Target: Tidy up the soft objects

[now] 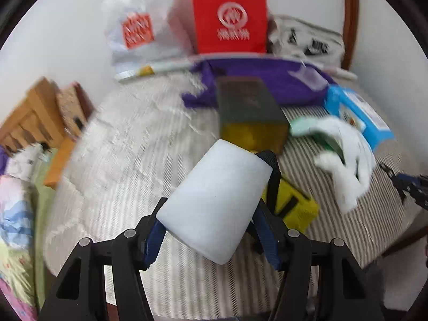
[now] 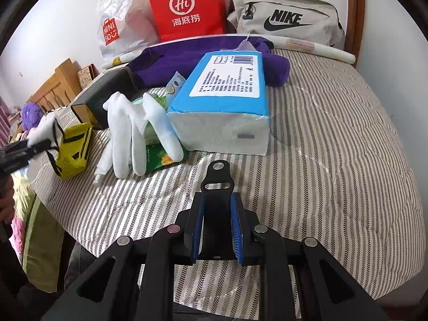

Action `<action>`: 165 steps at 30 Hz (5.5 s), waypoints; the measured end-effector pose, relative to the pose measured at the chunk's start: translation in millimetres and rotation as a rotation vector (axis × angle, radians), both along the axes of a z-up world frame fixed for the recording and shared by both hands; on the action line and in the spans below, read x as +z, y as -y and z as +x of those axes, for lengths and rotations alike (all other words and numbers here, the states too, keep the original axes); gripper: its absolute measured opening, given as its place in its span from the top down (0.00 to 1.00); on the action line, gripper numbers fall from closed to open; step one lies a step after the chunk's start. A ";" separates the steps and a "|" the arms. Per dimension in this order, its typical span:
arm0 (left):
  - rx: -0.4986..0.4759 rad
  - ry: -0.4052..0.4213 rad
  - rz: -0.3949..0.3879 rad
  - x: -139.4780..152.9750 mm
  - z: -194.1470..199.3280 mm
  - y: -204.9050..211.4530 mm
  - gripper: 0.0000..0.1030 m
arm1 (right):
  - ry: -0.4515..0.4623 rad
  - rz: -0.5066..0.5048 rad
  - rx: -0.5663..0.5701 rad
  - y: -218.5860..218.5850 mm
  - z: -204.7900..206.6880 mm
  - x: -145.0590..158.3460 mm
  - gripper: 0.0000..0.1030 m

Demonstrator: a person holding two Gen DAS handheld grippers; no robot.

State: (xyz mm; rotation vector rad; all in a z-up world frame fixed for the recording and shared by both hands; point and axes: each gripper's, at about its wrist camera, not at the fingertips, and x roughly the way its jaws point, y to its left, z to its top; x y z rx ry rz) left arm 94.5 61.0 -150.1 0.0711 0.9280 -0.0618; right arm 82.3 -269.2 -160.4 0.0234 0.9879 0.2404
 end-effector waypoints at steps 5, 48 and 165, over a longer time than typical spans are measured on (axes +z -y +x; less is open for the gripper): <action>-0.092 -0.028 -0.126 -5.7 -4.7 6.5 0.42 | -0.004 -0.005 0.018 -4.4 -1.0 -1.9 0.80; -0.015 -0.054 -0.158 1.5 24.0 -17.2 0.42 | 0.033 0.015 -0.007 6.6 8.6 34.7 0.81; -0.016 -0.116 -0.249 38.6 270.4 3.3 0.41 | 0.031 0.043 0.135 -14.8 287.4 46.5 0.80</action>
